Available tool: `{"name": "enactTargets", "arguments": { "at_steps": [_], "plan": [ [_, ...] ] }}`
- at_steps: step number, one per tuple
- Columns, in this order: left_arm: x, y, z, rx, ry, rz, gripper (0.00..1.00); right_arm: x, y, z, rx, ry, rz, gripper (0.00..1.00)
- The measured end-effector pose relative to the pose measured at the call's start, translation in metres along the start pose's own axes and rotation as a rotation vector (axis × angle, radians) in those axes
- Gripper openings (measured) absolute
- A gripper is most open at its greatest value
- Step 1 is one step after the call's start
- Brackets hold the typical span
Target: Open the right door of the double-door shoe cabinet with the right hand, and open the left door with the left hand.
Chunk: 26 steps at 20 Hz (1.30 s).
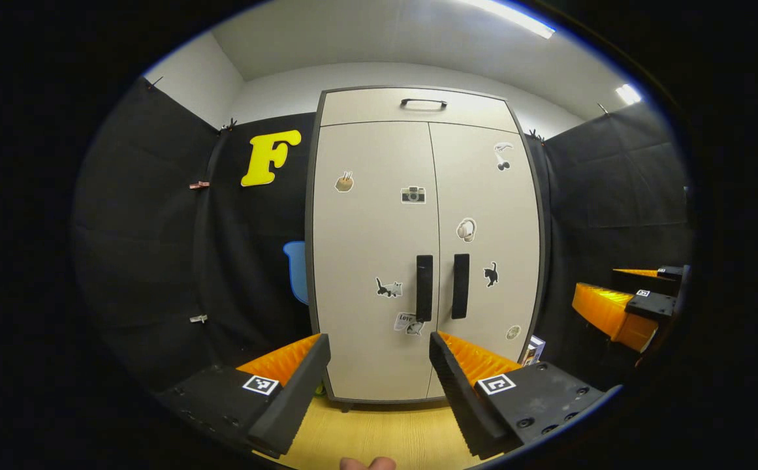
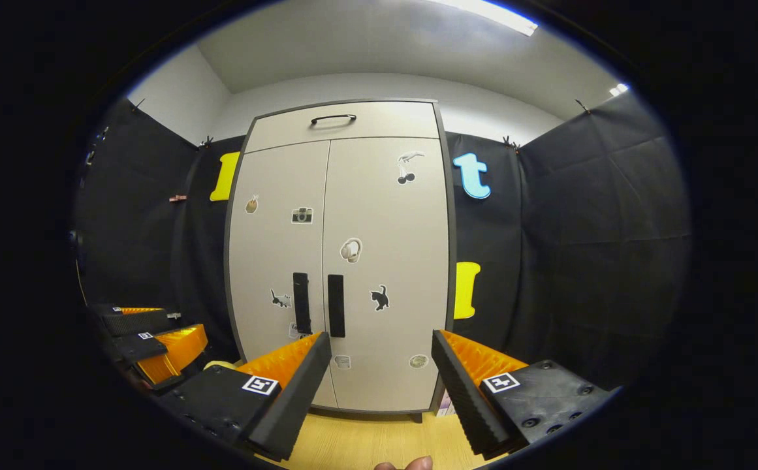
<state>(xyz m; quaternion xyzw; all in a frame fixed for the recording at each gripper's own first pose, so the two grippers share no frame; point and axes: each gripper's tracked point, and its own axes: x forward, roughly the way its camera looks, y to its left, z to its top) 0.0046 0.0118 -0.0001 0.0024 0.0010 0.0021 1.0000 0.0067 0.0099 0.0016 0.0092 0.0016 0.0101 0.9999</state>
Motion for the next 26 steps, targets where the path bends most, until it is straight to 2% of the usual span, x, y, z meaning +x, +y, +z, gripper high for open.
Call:
{"name": "enactTargets", "arguments": {
  "at_steps": [9,19,26],
  "plan": [
    [0.007,0.008,-0.005,0.02,0.009,-0.002,0.95,0.026,0.019,-0.011,0.004,0.061,0.035,0.97],
    [0.017,0.032,-0.026,0.031,0.036,0.013,0.95,0.142,0.067,-0.034,0.013,0.097,0.064,0.98],
    [0.02,0.049,-0.039,0.016,0.053,0.023,0.95,0.218,0.083,-0.06,0.039,0.122,0.028,0.97]
  ]
}}
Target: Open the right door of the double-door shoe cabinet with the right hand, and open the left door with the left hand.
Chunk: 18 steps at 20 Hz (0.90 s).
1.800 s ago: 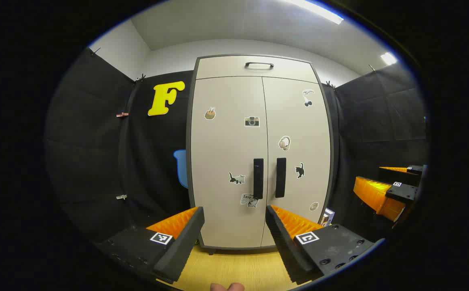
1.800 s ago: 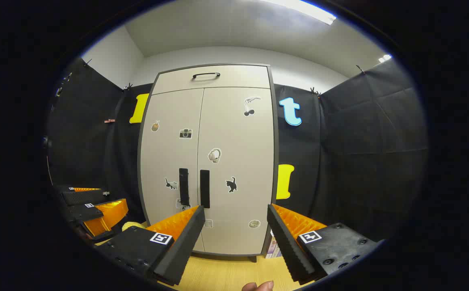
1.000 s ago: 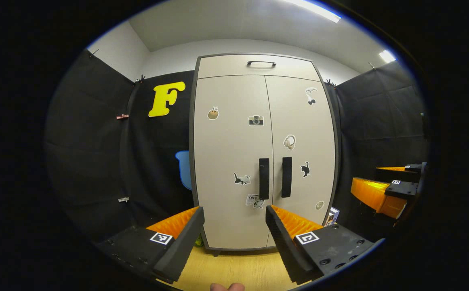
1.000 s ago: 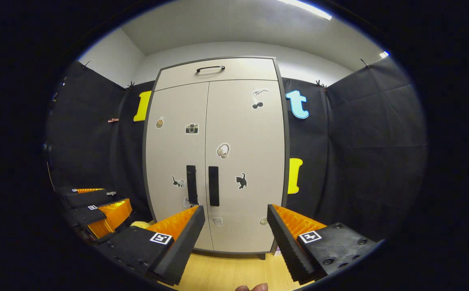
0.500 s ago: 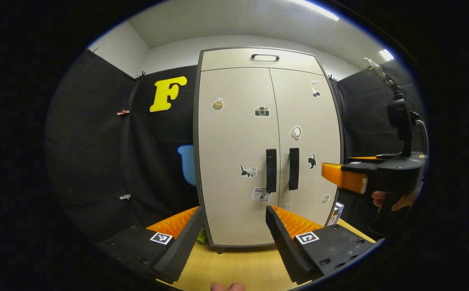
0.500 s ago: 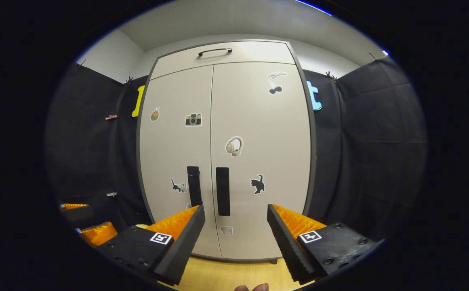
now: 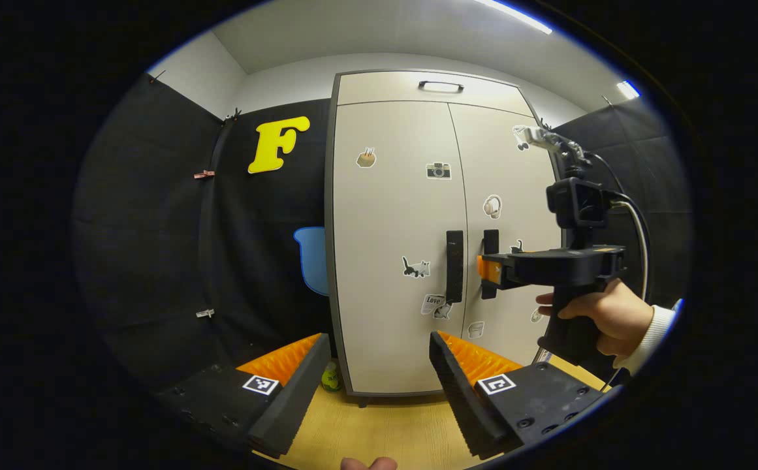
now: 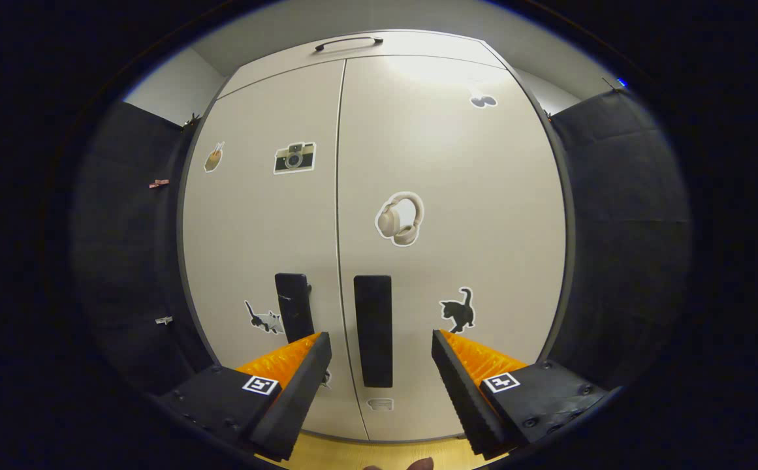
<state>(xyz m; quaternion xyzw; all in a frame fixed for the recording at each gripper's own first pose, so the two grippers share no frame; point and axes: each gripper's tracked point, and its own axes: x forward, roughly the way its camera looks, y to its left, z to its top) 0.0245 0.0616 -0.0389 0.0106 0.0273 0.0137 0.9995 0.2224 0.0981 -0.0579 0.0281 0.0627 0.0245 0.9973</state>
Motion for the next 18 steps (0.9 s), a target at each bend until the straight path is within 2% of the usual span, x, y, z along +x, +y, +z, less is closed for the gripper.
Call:
{"name": "enactTargets", "arguments": {
  "at_steps": [1,5,7,8,13,15,18],
  "plan": [
    [0.0,0.003,-0.002,0.007,0.001,0.004,0.95,0.008,-0.002,-0.005,-0.004,0.01,-0.014,0.97],
    [0.003,0.013,-0.005,0.005,0.006,0.018,0.95,0.032,-0.004,-0.007,-0.01,-0.01,-0.043,0.76],
    [0.004,0.017,-0.008,-0.005,0.013,0.022,0.95,0.039,0.0,-0.012,0.002,0.009,-0.033,0.5],
    [0.004,0.019,-0.009,-0.005,0.015,0.028,0.95,0.038,0.001,-0.012,0.005,0.004,-0.037,0.4],
    [0.0,0.024,-0.012,-0.002,0.025,0.044,0.95,0.037,0.0,-0.01,-0.019,-0.007,-0.062,0.35],
    [-0.004,0.024,-0.013,-0.006,0.029,0.046,0.95,0.037,0.0,-0.011,-0.005,-0.001,-0.05,0.24],
    [-0.013,0.025,-0.007,-0.019,0.015,0.056,0.95,0.037,-0.001,-0.012,0.009,0.012,-0.049,0.22]
  ]
}}
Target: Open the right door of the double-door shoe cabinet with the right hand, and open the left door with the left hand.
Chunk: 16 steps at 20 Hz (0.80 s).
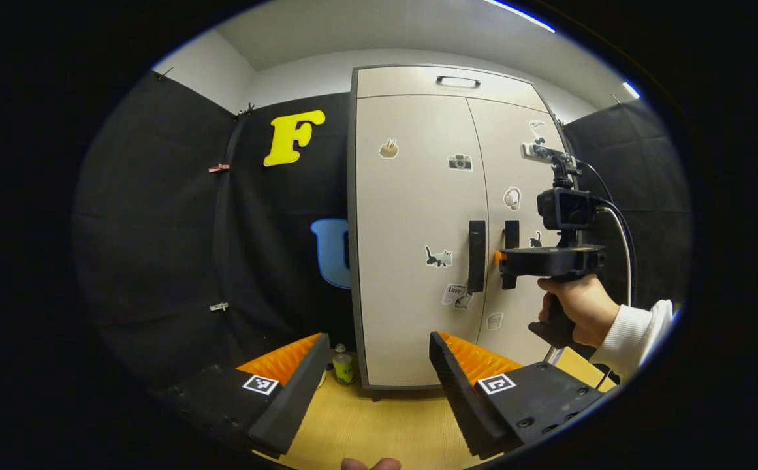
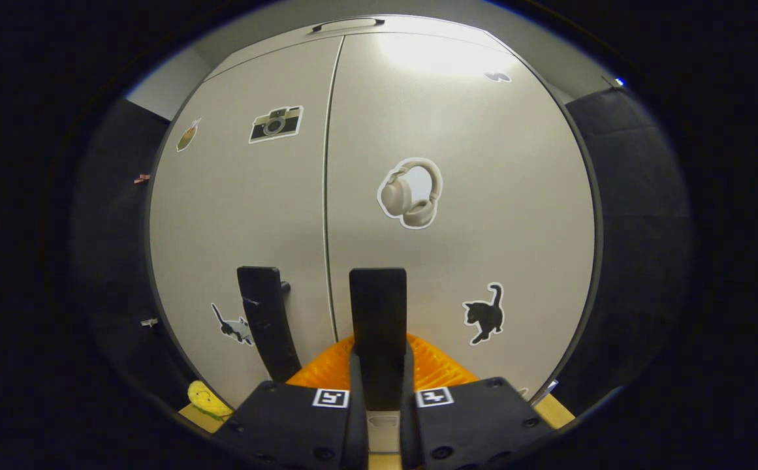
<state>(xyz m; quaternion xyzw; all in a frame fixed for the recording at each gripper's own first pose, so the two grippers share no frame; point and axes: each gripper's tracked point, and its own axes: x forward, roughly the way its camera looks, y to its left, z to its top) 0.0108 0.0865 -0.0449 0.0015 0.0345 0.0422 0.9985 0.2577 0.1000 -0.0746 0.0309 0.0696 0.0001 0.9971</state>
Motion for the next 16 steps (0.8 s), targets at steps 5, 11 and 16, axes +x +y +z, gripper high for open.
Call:
{"name": "enactTargets", "arguments": {
  "at_steps": [5,11,16],
  "plan": [
    [-0.005,0.001,0.003,-0.01,-0.006,0.019,0.94,-0.02,-0.003,-0.001,-0.017,0.056,0.017,0.2],
    [-0.012,-0.001,0.015,-0.035,-0.033,0.055,0.95,-0.064,-0.021,0.004,0.01,0.037,0.045,0.19],
    [-0.027,-0.013,0.018,-0.028,-0.038,0.055,0.95,-0.082,-0.036,0.009,0.023,0.047,0.065,0.19]
  ]
}}
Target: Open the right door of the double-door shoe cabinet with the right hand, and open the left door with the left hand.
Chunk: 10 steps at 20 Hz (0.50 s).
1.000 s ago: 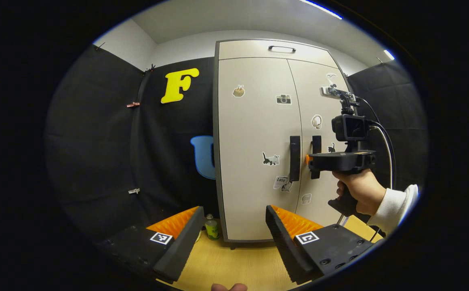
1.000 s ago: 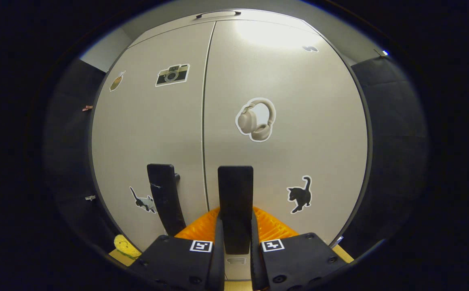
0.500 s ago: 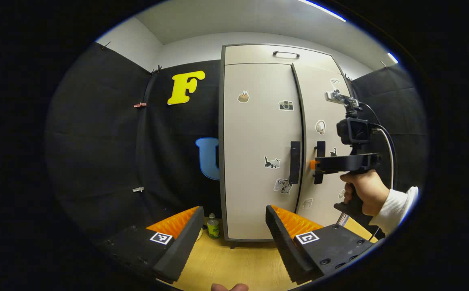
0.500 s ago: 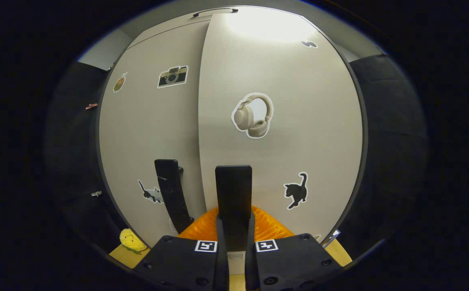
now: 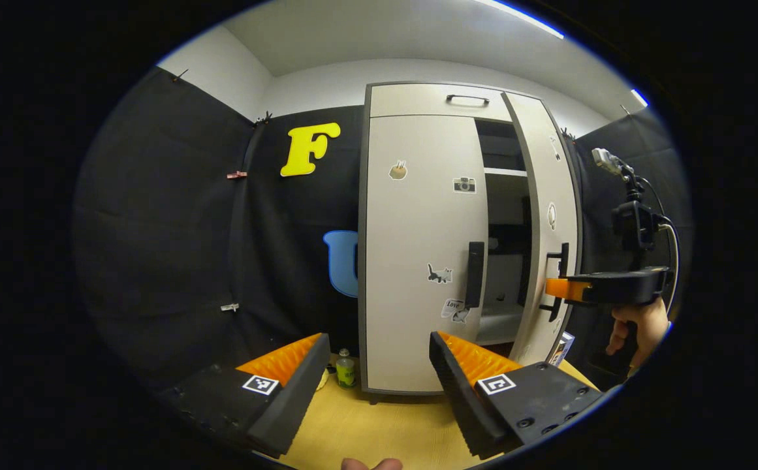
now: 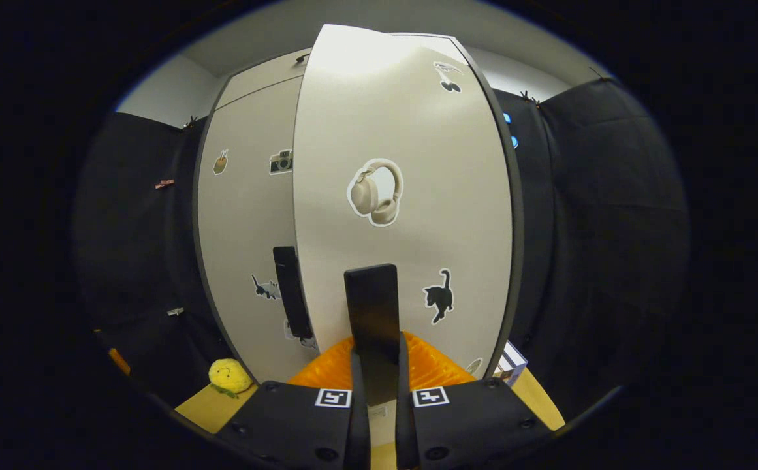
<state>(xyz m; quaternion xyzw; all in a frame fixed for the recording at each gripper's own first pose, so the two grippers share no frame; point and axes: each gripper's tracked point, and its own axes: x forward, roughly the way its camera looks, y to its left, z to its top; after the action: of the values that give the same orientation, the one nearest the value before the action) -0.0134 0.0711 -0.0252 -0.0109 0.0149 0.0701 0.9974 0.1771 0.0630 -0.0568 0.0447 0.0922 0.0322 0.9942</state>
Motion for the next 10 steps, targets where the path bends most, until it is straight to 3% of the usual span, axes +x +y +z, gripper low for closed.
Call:
{"name": "enactTargets", "arguments": {
  "at_steps": [10],
  "plan": [
    [-0.01,-0.055,-0.002,0.015,0.004,-0.079,0.95,-0.035,-0.051,0.001,0.01,0.007,-0.052,0.18]
  ]
}}
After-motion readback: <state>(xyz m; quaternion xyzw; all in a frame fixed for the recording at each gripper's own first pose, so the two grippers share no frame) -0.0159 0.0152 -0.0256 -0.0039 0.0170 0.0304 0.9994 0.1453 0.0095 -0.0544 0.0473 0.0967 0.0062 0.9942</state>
